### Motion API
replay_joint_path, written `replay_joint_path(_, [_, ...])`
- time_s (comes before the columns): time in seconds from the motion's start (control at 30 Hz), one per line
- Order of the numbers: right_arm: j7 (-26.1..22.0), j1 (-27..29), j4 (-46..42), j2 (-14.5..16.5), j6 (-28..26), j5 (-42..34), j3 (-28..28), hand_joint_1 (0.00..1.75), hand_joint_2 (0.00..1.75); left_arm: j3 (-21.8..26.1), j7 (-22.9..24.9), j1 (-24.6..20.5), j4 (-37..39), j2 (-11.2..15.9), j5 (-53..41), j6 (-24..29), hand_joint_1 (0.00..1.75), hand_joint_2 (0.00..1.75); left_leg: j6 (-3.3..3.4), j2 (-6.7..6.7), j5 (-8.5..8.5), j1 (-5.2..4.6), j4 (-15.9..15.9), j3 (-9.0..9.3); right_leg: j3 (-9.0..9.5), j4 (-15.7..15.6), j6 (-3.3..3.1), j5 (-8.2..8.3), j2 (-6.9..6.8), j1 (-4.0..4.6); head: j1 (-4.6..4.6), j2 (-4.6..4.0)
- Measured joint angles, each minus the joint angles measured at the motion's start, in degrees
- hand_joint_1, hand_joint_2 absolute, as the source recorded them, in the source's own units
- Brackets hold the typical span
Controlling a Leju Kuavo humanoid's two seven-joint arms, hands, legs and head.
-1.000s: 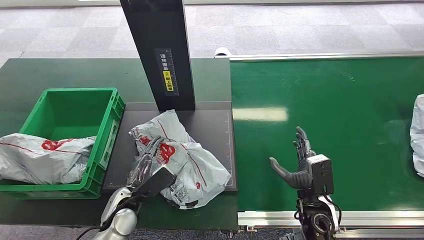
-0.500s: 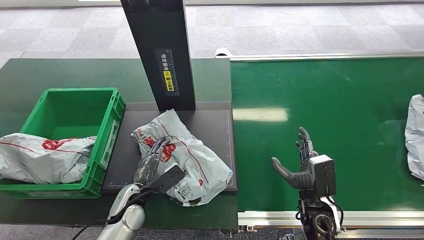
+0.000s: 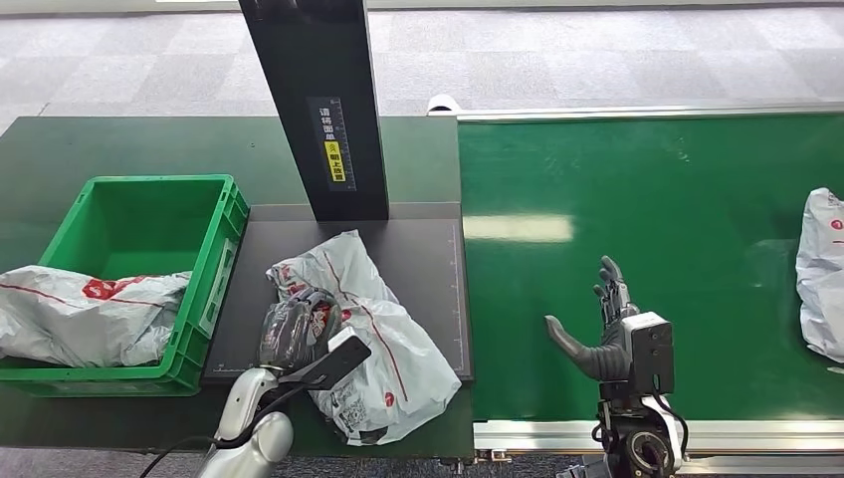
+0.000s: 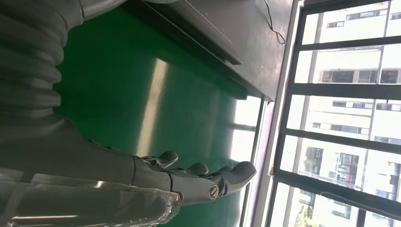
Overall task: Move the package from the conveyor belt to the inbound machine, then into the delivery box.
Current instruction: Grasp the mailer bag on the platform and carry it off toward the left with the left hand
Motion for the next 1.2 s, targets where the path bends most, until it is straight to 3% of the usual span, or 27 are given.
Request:
replay_joint_path(0.33, [0.0,0.1,0.0,0.0,0.0,-0.3,-0.1,0.0,1.75,0.5,-4.8,0.5,-2.9,-0.7,3.0,11.5,1.75,0.0,0.0,-0.01,0.0,0.0,0.0,-0.01,-0.01,0.0,0.0,0.0,0.0,0.0,-0.01,0.0])
replay_joint_path(0.53, [0.0,0.1,-0.1,0.1,-0.2,-0.5,-0.2,0.0,1.75,1.0,-6.4,0.7,-4.4,-1.0,5.3,13.4,1.7,0.0,0.0,0.0,0.0,0.0,0.0,-0.01,-0.01,0.0,0.0,0.0,0.0,0.0,-0.01,0.0])
replay_joint_path(0.63, [0.0,0.1,-0.2,0.2,-0.3,-0.5,-0.2,0.0,1.75,1.3,-8.8,0.9,-5.3,-1.2,9.9,13.1,0.39,0.0,0.0,0.0,0.0,0.0,0.0,-0.01,-0.01,0.0,0.0,0.0,0.0,0.0,-0.01,0.0])
replay_joint_path(0.67, [0.0,0.1,-0.2,0.2,-0.4,-0.5,-0.2,0.0,1.75,1.4,-9.9,1.0,-5.9,-1.3,13.1,11.3,0.0,0.0,0.0,-0.01,0.0,0.0,0.0,-0.01,-0.01,0.0,0.0,0.0,0.0,0.0,-0.01,0.0])
replay_joint_path(0.7, [0.0,0.1,-0.2,0.2,-0.4,-0.6,-0.2,0.0,1.75,1.5,-11.3,1.1,-6.5,-1.3,17.3,8.0,0.0,0.0,0.0,-0.01,0.0,0.0,0.0,-0.01,-0.01,0.0,0.0,0.0,0.0,0.0,-0.01,0.0])
replay_joint_path(0.77, [-0.1,0.0,-0.1,0.2,-0.5,-0.6,-0.2,0.0,1.75,1.7,-14.4,1.7,-8.7,-1.3,28.3,-4.0,0.0,0.87,0.0,-0.01,0.0,0.0,0.0,-0.02,-0.01,0.0,0.0,0.0,0.0,0.0,-0.02,0.0])
replay_joint_path(0.83, [-0.3,-0.3,0.0,0.2,-0.5,-0.6,-0.2,0.0,1.75,1.7,-17.4,2.6,-11.3,-1.1,39.0,-19.7,0.0,1.75,0.0,0.0,0.0,0.0,0.0,-0.04,-0.01,0.0,0.0,0.0,0.0,0.0,-0.01,0.0])
replay_joint_path(0.9, [-0.4,-0.7,0.2,0.2,-0.4,-0.6,-0.2,0.0,1.75,1.7,-19.7,3.3,-13.4,-0.8,46.2,-32.5,0.0,1.75,0.0,0.0,0.0,0.0,0.0,-0.04,-0.02,0.0,0.0,0.0,0.0,0.0,-0.01,0.0])
replay_joint_path(1.0, [-0.5,-1.2,0.5,0.2,-0.3,-0.6,-0.2,0.0,1.75,1.7,-21.4,4.0,-15.2,-0.1,50.9,-44.2,0.0,1.75,0.0,-0.03,0.0,0.0,0.0,-0.04,-0.02,0.0,0.0,0.0,0.0,0.0,-0.01,0.0])
replay_joint_path(1.1, [-0.5,-1.2,0.7,0.2,-0.3,-0.6,-0.2,0.0,1.75,1.8,-22.7,4.5,-16.1,0.3,50.5,-47.9,0.0,1.75,0.0,-0.02,0.0,0.0,0.0,-0.04,-0.02,0.0,0.0,0.0,0.0,0.0,0.0,0.0])
replay_joint_path(1.2, [-0.5,-1.2,0.7,0.2,-0.3,-0.6,-0.2,0.0,1.75,1.8,-23.7,4.9,-16.8,0.5,48.6,-47.8,0.0,1.75,0.0,-0.01,0.0,0.0,0.0,-0.03,-0.02,0.0,0.0,0.0,0.0,0.0,-0.01,0.0])
